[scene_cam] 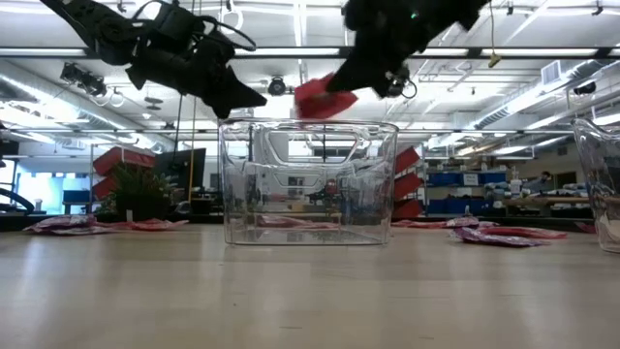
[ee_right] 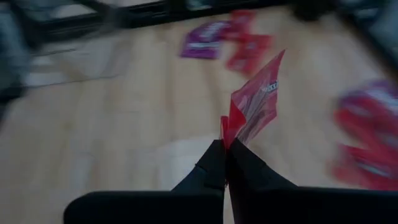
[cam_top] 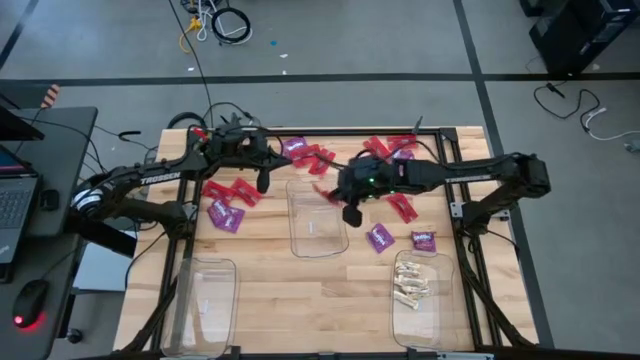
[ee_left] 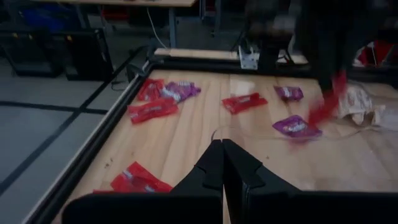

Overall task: Sort candy
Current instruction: Put the red candy pack into the middle transparent bin

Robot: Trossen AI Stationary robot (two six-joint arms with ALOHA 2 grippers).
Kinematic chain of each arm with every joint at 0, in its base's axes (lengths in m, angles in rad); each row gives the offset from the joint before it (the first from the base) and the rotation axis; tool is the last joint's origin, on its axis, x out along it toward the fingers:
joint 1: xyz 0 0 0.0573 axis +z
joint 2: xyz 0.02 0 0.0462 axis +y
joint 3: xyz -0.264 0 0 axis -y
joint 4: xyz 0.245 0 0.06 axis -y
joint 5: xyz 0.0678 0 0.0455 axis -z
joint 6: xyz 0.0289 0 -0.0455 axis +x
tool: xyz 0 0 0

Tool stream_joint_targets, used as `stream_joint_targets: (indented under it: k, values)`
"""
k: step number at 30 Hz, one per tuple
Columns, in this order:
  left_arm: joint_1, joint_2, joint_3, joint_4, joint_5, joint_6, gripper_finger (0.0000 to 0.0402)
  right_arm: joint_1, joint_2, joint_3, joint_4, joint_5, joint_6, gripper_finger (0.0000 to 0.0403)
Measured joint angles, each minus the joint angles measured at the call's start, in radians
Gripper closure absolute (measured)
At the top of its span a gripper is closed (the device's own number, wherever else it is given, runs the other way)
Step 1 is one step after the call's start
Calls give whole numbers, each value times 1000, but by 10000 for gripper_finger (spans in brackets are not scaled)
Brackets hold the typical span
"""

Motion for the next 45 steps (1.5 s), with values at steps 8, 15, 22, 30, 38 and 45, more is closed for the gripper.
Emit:
stream_joint_targets:
  k: [8,15,22,30,38,45]
  values:
    - [0,-20,0,-13,-6,1,402,-85,200,67,-5,-152,0,402]
    - [0,-19,0,-16,-11,-3,401,-123,261,178,-258,-118,-1,401]
    - [0,-19,0,-19,-12,-2,401,-133,199,186,-375,-55,2,378]
    - [0,-19,0,-20,-12,-4,401,-130,190,186,-384,-55,0,275]
    - [0,-18,0,-32,-12,-5,401,-130,129,238,-470,-9,-11,211]
    - [0,-18,0,-43,-12,-4,401,-133,31,244,-706,112,51,235]
